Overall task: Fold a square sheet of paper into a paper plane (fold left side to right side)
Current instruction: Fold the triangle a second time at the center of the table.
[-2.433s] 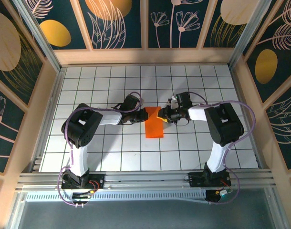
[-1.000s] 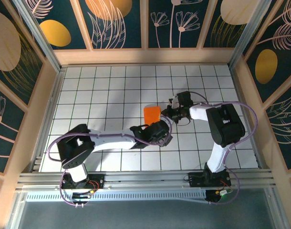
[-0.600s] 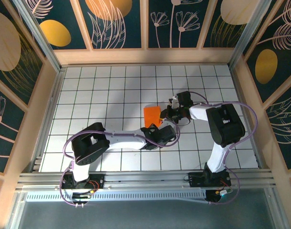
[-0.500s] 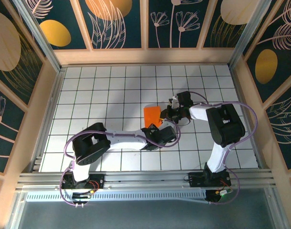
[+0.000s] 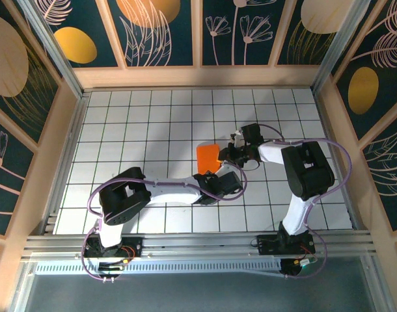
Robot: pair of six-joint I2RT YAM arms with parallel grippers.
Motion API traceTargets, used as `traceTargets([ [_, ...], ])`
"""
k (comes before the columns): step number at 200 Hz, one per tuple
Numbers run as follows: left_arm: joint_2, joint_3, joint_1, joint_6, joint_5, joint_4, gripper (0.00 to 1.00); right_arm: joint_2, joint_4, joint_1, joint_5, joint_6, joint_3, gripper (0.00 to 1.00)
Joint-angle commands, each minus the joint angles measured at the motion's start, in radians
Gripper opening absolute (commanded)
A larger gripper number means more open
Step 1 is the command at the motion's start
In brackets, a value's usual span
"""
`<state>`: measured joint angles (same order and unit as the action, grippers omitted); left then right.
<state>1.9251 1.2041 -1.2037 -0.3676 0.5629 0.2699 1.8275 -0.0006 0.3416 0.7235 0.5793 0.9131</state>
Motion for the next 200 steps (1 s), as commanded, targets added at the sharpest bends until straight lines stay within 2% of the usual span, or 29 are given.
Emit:
traceTargets([
  [1, -0.032, 0.003, -0.003, -0.004, 0.021, 0.000, 0.00, -0.035, -0.009, -0.011, -0.010, -0.032, 0.033, 0.19],
  [24, -0.049, 0.013, 0.005, -0.016, -0.012, 0.008, 0.00, -0.081, 0.004, -0.022, -0.033, -0.054, 0.031, 0.27],
  [48, -0.076, 0.005, 0.043, -0.047, -0.115, -0.005, 0.00, -0.149, 0.045, -0.050, -0.052, -0.063, 0.004, 0.38],
  [88, -0.158, -0.080, 0.155, -0.107, -0.389, -0.139, 0.00, -0.277, 0.119, -0.163, -0.019, -0.062, -0.094, 0.53],
  [124, -0.181, -0.151, 0.289, -0.195, -0.666, -0.279, 0.00, -0.360, 0.066, -0.240, 0.002, -0.130, -0.167, 0.54],
  [132, -0.184, -0.176, 0.318, -0.226, -0.720, -0.324, 0.00, -0.370, 0.056, -0.245, 0.011, -0.146, -0.186, 0.51],
  [156, -0.180, -0.238, 0.389, -0.302, -0.882, -0.460, 0.00, -0.376, 0.061, -0.242, 0.064, -0.160, -0.248, 0.35],
  [200, -0.138, -0.293, 0.427, -0.378, -0.991, -0.574, 0.00, -0.326, 0.107, -0.145, 0.093, -0.141, -0.328, 0.02],
])
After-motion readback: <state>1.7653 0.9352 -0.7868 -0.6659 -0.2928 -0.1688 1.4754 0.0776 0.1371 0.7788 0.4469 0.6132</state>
